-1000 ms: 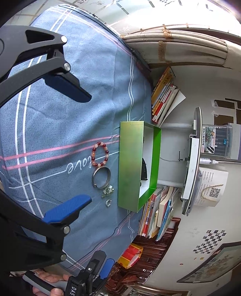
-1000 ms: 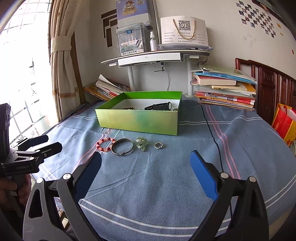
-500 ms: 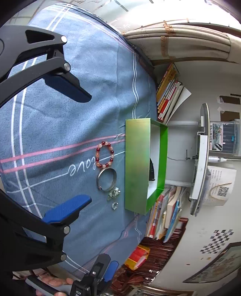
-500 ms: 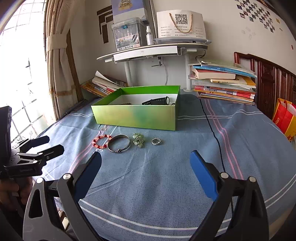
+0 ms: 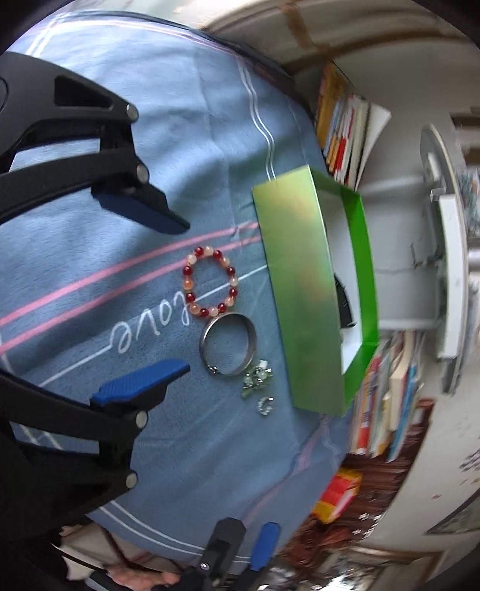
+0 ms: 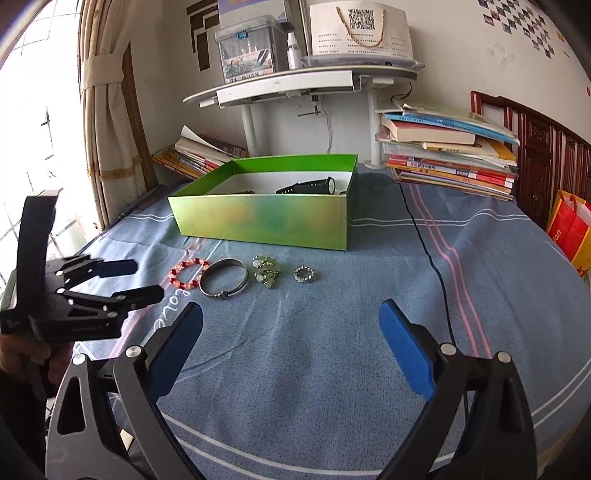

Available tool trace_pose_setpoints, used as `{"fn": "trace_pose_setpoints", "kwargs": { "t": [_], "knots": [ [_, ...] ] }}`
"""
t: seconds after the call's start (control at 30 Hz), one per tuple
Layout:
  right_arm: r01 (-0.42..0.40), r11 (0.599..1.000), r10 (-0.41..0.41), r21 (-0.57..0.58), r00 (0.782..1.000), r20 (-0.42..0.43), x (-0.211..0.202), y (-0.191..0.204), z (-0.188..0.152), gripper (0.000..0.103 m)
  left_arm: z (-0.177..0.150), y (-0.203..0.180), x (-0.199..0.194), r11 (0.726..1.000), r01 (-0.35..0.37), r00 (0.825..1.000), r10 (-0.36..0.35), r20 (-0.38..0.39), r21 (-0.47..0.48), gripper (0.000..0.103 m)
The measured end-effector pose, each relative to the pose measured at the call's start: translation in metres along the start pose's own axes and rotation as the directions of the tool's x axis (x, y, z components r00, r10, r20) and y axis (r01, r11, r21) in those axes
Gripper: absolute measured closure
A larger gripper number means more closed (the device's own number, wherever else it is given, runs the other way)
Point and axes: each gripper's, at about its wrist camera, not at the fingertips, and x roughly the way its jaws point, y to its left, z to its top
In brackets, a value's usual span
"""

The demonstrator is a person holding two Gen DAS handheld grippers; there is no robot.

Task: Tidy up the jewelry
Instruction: 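Lower the left tool onto the red bead bracelet and close on it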

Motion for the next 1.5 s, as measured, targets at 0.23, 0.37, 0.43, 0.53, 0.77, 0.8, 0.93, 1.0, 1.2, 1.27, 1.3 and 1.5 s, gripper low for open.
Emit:
{"fn": "trace_pose_setpoints", "kwargs": {
  "t": [0.23,0.37,0.43,0.53,0.77,0.8,0.93,1.0,1.2,1.27,1.3,1.5],
  "knots": [
    [0.025,1.000,-0.026,-0.013,0.998,-0.059,0.024,-0.006,0.008,0.009,0.016,0.002,0.027,0.993,0.020,0.998,-0.012,-0.068,0.115,0.037],
    [0.056,0.997,-0.061,-0.046,0.991,-0.122,0.048,-0.008,0.017,0.009,0.020,0.003,0.044,0.986,0.054,0.993,-0.037,-0.113,0.156,0.037],
    [0.066,0.996,-0.074,-0.057,0.987,-0.144,0.059,-0.011,0.021,0.009,0.020,0.002,0.052,0.983,0.069,0.990,-0.046,-0.134,0.173,0.037],
    [0.071,0.995,-0.083,-0.071,0.980,-0.179,0.074,-0.011,0.025,0.009,0.023,0.004,0.057,0.980,0.090,0.989,-0.066,-0.135,0.177,0.037],
    [0.066,0.995,-0.081,-0.078,0.974,-0.211,0.089,-0.011,0.025,0.009,0.024,0.005,0.057,0.965,0.129,0.983,-0.095,-0.155,0.230,0.046],
    [0.064,0.995,-0.079,-0.077,0.974,-0.212,0.089,-0.011,0.025,0.009,0.024,0.006,0.056,0.961,0.136,0.982,-0.098,-0.163,0.240,0.048],
    [0.056,0.996,-0.071,-0.073,0.974,-0.215,0.090,-0.011,0.024,0.009,0.022,0.009,0.053,0.953,0.159,0.977,-0.114,-0.181,0.257,0.051],
    [0.053,0.996,-0.067,-0.071,0.974,-0.216,0.089,-0.011,0.023,0.009,0.021,0.012,0.050,0.952,0.167,0.975,-0.121,-0.188,0.255,0.051],
    [0.048,0.998,-0.057,-0.050,0.977,-0.204,0.083,-0.015,0.022,0.009,0.012,0.021,0.043,0.962,0.171,0.966,-0.121,-0.229,0.212,0.033],
    [0.045,0.998,-0.053,-0.045,0.979,-0.196,0.082,-0.016,0.023,0.009,0.012,0.023,0.043,0.967,0.152,0.970,-0.106,-0.218,0.206,0.033],
    [0.044,0.998,-0.051,-0.043,0.980,-0.192,0.080,-0.016,0.023,0.009,0.012,0.023,0.043,0.967,0.150,0.971,-0.106,-0.213,0.204,0.033],
    [0.040,0.999,-0.045,-0.034,0.982,-0.185,0.077,-0.017,0.023,0.009,0.019,0.011,0.045,0.952,0.186,0.971,-0.140,-0.196,0.242,0.046]
  ]
}}
